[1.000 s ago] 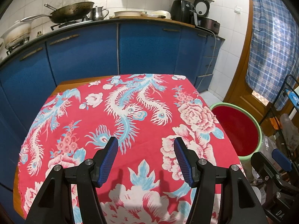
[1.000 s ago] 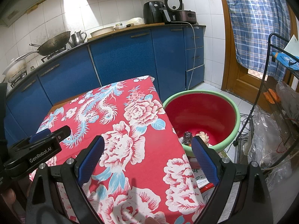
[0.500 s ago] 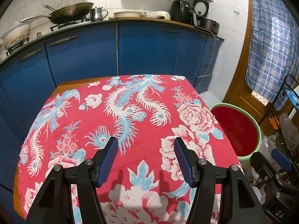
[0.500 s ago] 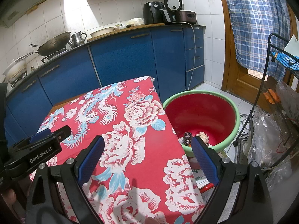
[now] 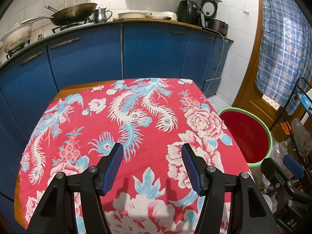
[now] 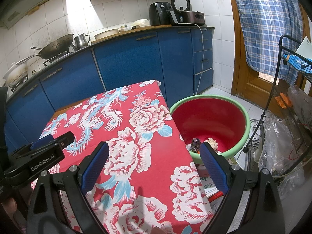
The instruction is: Collect trash
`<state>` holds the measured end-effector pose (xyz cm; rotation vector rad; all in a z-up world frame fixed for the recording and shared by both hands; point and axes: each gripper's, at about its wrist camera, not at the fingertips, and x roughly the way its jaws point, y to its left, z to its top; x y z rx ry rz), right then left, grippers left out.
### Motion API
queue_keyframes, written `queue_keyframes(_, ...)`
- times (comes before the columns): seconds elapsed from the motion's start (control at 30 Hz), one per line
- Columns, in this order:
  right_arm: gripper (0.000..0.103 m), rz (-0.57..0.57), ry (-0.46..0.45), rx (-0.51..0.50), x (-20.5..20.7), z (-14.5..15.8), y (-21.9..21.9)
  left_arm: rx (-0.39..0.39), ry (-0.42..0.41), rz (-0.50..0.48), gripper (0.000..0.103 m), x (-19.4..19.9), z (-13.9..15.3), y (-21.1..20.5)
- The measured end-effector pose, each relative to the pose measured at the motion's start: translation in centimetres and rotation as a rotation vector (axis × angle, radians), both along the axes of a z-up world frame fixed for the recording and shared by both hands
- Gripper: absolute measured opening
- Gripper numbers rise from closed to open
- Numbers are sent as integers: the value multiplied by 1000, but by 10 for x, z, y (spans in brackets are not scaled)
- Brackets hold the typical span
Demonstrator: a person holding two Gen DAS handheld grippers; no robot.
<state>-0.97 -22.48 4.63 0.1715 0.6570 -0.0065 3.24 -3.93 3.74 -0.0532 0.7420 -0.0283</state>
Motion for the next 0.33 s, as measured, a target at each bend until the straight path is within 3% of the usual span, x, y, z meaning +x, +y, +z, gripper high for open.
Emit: queue_keyframes(0.33, 93, 0, 1, 0, 0, 0, -1, -2, 6, 0, 64, 3, 3, -4)
